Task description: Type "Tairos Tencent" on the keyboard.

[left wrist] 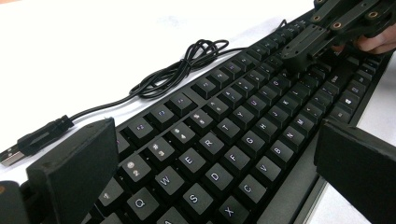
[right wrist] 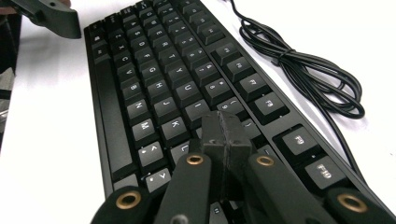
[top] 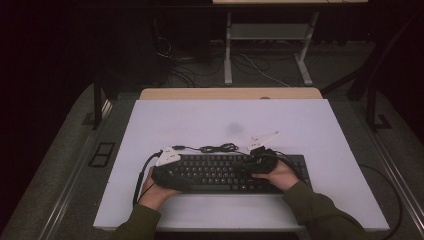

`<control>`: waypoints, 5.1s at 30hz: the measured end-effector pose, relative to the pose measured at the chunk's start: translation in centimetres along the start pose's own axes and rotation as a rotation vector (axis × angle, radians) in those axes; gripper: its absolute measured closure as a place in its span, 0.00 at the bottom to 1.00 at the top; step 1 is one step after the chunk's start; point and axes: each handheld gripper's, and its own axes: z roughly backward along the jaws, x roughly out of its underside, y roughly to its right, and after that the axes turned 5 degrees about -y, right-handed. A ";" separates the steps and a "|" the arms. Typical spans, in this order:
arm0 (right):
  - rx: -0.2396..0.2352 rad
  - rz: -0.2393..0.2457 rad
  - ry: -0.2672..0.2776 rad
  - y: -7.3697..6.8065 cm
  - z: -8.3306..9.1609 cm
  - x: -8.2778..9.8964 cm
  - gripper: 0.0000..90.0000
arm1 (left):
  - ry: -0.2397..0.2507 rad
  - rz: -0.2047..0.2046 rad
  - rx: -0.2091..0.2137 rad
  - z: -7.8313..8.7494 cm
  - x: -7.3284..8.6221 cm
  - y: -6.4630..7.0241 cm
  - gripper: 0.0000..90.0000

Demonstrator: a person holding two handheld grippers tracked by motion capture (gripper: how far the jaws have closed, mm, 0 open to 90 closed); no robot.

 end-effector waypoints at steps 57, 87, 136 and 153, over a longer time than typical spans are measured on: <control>0.007 0.015 0.008 -0.4 -0.9 -0.8 0.95 | 0.007 -0.001 0.000 0.2 -0.1 -0.1 0.00; 0.089 -0.071 0.137 -0.1 1.6 0.5 0.24 | 0.019 -0.007 0.012 1.2 0.4 -0.9 0.48; 0.123 -0.101 0.163 0.4 3.0 2.0 0.22 | -0.166 -0.044 0.078 -0.4 0.9 -1.8 0.99; 0.118 -0.102 0.162 0.4 2.9 2.0 0.22 | -0.124 -0.039 0.093 0.2 0.3 -1.6 0.99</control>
